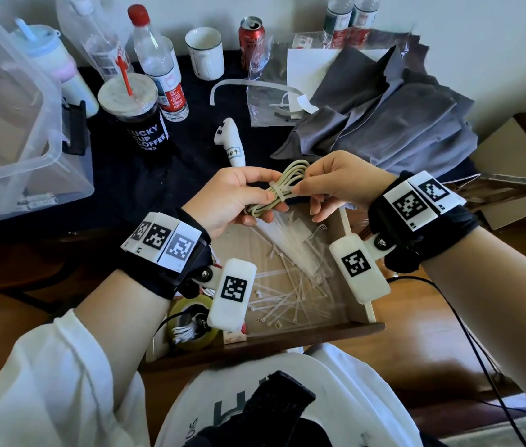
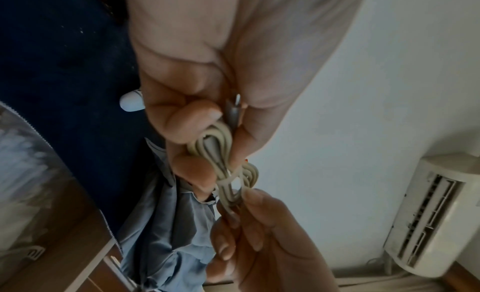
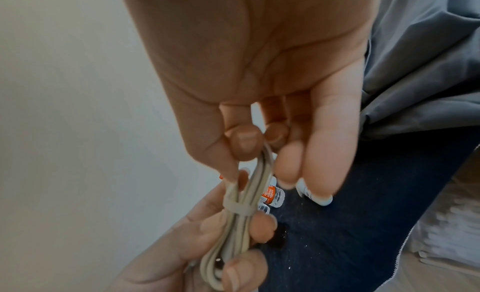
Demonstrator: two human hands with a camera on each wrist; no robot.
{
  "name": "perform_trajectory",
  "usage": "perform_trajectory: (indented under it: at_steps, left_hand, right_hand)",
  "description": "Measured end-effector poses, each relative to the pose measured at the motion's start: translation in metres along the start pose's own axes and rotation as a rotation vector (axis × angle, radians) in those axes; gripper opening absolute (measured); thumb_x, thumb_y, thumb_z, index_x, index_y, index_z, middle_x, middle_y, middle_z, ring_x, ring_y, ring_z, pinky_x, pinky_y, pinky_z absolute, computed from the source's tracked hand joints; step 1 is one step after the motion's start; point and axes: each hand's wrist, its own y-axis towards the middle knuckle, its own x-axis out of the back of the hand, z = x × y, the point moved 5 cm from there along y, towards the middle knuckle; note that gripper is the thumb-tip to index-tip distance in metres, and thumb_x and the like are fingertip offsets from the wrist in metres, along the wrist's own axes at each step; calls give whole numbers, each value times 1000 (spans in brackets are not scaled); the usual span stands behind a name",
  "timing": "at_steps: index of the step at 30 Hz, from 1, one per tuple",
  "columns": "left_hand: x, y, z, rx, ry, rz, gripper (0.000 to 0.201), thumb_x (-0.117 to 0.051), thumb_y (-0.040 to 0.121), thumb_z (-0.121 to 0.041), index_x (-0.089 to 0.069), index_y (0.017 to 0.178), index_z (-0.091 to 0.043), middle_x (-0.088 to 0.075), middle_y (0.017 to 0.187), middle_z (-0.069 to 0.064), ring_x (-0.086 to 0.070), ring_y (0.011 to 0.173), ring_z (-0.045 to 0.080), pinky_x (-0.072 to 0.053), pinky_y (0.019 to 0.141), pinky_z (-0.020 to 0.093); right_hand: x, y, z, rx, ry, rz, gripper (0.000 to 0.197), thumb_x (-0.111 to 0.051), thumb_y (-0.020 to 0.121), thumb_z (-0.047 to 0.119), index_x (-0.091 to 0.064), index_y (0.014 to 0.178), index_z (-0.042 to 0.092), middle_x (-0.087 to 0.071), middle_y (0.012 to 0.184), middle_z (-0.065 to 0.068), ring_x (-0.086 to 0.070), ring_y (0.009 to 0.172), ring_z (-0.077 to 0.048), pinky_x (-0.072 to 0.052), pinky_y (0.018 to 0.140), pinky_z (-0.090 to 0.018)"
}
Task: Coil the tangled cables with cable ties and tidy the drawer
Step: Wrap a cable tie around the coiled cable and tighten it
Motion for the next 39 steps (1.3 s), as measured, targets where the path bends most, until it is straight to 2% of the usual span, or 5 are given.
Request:
perform_trajectory:
  at_steps: [16, 21, 26, 33, 39]
  left_hand:
    - [-7, -2, 1, 8, -8, 48, 28, -51, 91, 5, -60, 113, -11, -72, 75, 9, -58, 51, 12, -31, 38, 14]
    - [-10, -4, -2, -22, 34, 96, 44, -55, 87, 7, -51, 129, -6, -70, 85, 11, -58, 54, 9, -33, 39, 12]
    - [-9, -3, 1, -17, 17, 119, 42, -54, 87, 8, -54, 126, -11, -71, 82, 7, -54, 54, 10, -31, 38, 11]
    - [-10, -3, 4, -49, 29, 101, 40, -49, 90, 10, -59, 115, -18, -70, 79, 3, -48, 54, 9, -26, 38, 10]
    - [-6, 2, 6, 15, -16, 26, 44, -52, 87, 11, -51, 128, -5, -67, 75, 4, -54, 50, 7, -29, 35, 11]
  right_hand:
    - [-3, -6, -1, 11, -132, 27, 29, -61, 88, 20, -57, 64, 6, -51, 54, -5, -54, 52, -13, -56, 57, -27]
    - [-6, -5, -2, 33, -183, 18, 37, -57, 90, 24, -60, 90, -12, -54, 60, -6, -54, 55, -13, -53, 56, -24]
    - [-9, -7, -2, 51, -177, 91, 26, -49, 95, 18, -57, 71, 10, -52, 59, -2, -53, 47, -1, -53, 58, -24]
    - [-13, -5, -5, 61, -166, 138, 31, -47, 96, 16, -55, 66, 12, -52, 55, 8, -50, 50, -1, -52, 57, -22]
    - [-11, -2, -5, 72, -201, 50, 21, -61, 87, 29, -69, 77, 13, -65, 79, -17, -51, 61, -14, -51, 58, -25]
